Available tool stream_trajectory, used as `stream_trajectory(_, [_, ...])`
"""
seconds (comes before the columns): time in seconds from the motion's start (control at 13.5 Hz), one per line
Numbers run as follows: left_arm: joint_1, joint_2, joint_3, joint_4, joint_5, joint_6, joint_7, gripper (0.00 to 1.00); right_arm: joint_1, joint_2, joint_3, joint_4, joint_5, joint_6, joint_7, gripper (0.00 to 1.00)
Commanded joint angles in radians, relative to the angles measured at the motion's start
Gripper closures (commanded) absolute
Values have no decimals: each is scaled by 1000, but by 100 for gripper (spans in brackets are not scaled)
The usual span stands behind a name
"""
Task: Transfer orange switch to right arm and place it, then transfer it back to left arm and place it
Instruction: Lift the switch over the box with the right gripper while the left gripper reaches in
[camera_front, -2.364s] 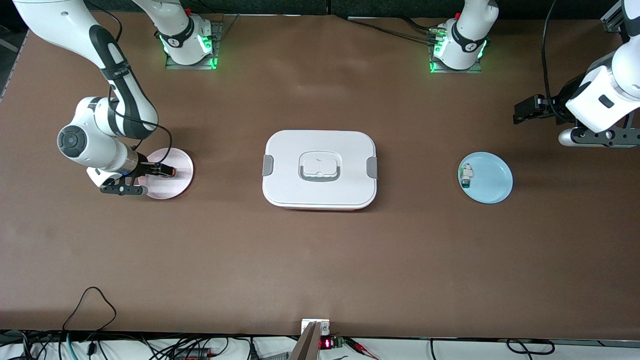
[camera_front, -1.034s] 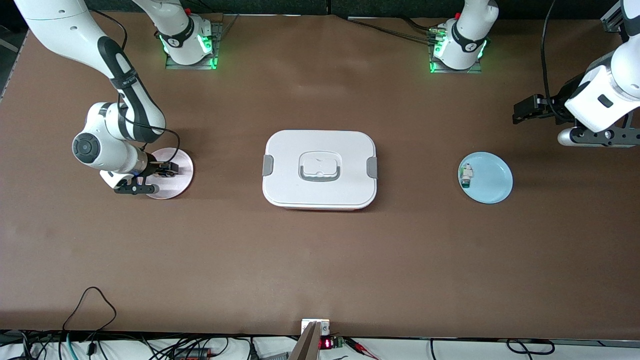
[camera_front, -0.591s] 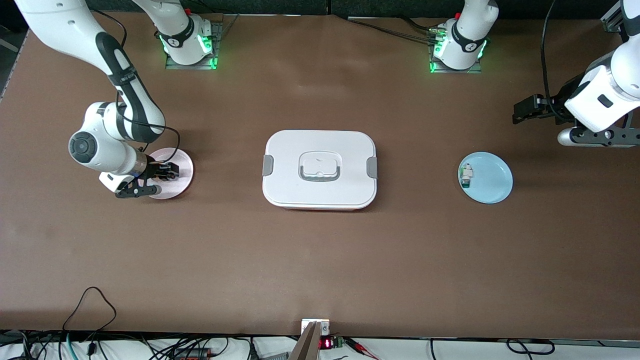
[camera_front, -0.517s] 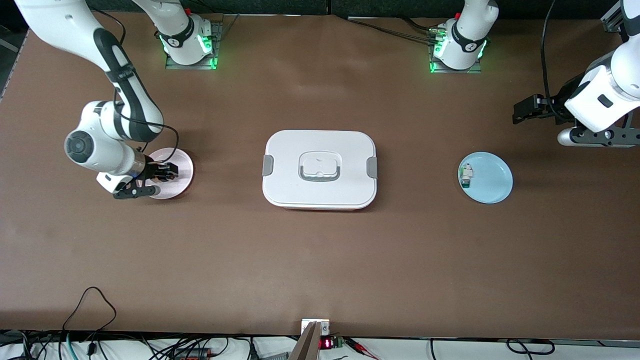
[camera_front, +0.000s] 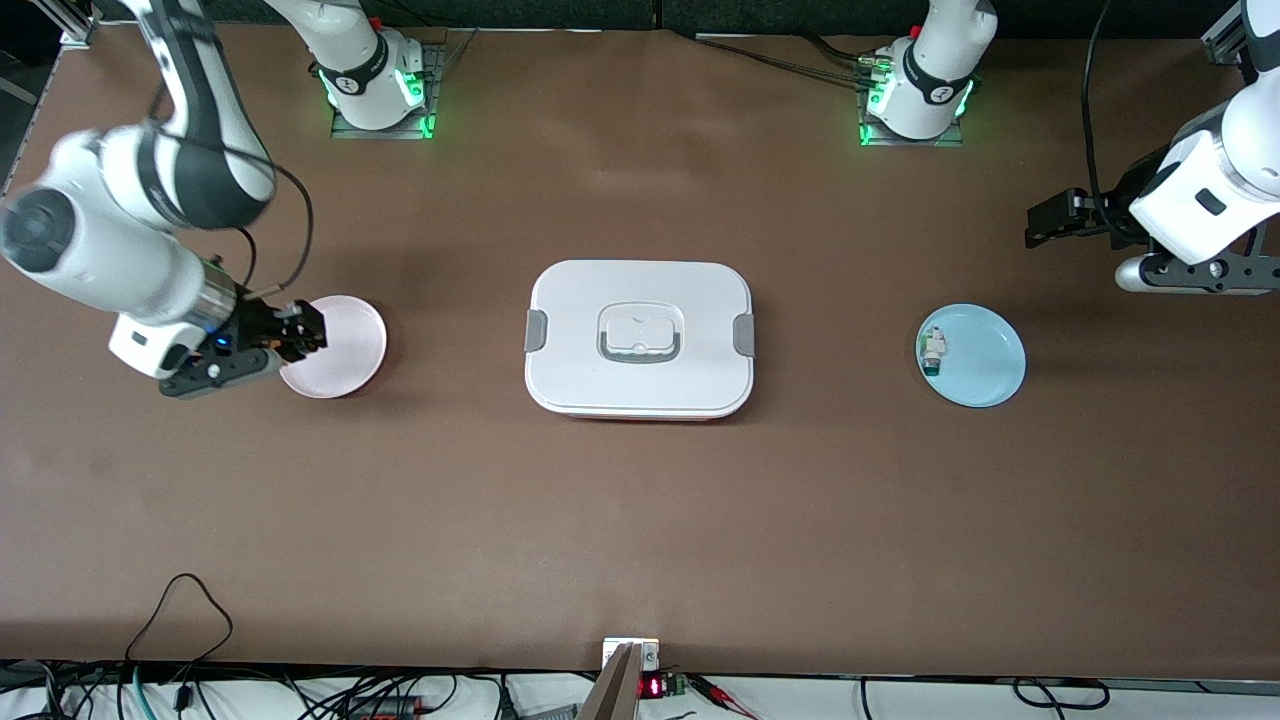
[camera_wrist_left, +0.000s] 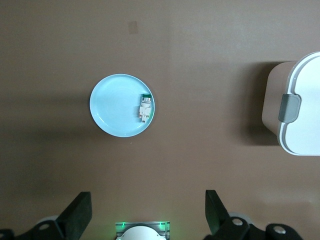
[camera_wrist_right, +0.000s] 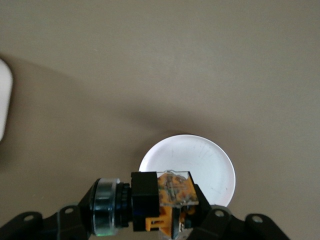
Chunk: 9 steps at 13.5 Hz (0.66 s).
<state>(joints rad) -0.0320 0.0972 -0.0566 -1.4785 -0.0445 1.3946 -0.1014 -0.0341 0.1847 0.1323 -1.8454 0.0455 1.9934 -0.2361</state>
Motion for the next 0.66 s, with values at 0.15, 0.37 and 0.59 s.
stream_trajectory(0.15, [1,-11,-6,6,6,-14,2,0,-7,-4,16,149,25,-123,-173,68])
stream_trajectory(0.37, [3,-11,-6,6,6,-14,5,0,-12,5,30,157,196,-113,-343,67])
stream_trajectory(0.59, [3,-11,-6,6,6,-14,2,0,-7,13,32,155,304,-79,-592,67])
